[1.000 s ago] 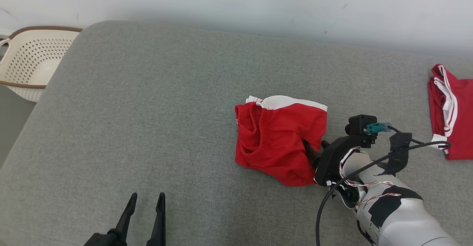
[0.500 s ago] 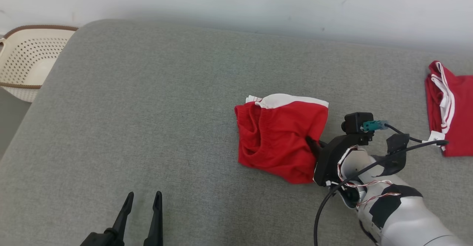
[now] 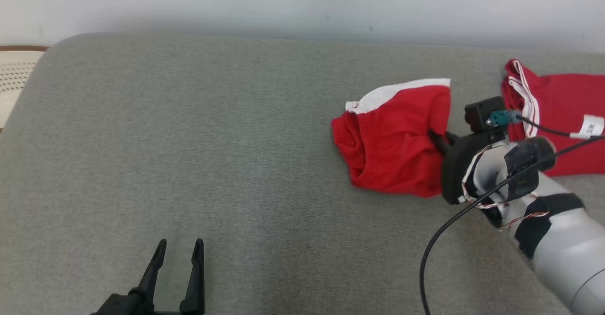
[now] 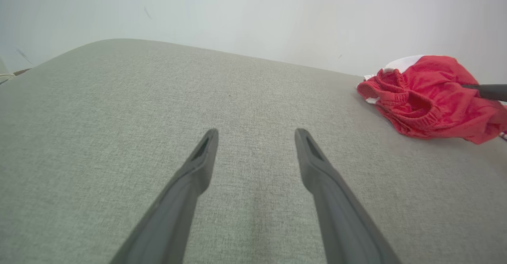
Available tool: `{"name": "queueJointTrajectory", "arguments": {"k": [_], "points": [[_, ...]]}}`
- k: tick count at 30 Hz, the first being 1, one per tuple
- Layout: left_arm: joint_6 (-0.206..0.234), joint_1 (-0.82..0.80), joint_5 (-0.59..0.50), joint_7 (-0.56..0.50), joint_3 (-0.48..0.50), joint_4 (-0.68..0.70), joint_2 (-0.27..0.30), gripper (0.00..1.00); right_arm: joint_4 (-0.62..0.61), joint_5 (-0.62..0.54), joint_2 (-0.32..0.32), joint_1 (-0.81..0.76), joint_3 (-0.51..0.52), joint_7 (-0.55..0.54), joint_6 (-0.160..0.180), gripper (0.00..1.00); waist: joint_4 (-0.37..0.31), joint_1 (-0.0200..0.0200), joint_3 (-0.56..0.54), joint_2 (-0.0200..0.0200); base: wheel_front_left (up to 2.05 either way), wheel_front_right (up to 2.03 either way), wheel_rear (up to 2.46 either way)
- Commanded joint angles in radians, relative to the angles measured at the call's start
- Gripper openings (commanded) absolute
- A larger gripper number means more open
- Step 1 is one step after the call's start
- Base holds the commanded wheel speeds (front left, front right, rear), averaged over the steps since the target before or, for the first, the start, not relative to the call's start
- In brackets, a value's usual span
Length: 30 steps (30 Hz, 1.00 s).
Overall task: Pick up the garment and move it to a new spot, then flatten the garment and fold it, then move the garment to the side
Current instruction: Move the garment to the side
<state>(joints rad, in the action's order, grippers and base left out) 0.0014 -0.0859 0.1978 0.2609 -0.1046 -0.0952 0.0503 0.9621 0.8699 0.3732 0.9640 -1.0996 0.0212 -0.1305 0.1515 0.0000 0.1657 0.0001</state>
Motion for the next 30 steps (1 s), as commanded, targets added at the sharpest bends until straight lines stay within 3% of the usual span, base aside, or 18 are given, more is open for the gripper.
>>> {"name": "queueJointTrajectory", "arguments": {"k": [1,14,30], "points": [[-0.007,-0.011,-0.013,0.005,0.009,0.005,0.001,1.00,-0.014,-0.015,0.034,0.028,-0.027,-0.010,0.000,0.00,-0.031,0.0000,0.023,-0.0001,0.00,0.00,0.00],[-0.042,-0.045,-0.060,0.005,0.054,0.024,0.003,1.00,-0.093,0.007,0.206,0.192,-0.125,-0.066,0.000,0.00,-0.101,0.0000,0.080,-0.0001,0.00,0.00,0.00],[-0.060,-0.046,-0.100,0.005,0.089,0.076,0.019,1.00,-0.151,0.057,0.342,0.327,-0.163,-0.145,0.000,0.00,-0.144,0.0000,0.141,-0.0001,0.00,0.00,0.00]]}}
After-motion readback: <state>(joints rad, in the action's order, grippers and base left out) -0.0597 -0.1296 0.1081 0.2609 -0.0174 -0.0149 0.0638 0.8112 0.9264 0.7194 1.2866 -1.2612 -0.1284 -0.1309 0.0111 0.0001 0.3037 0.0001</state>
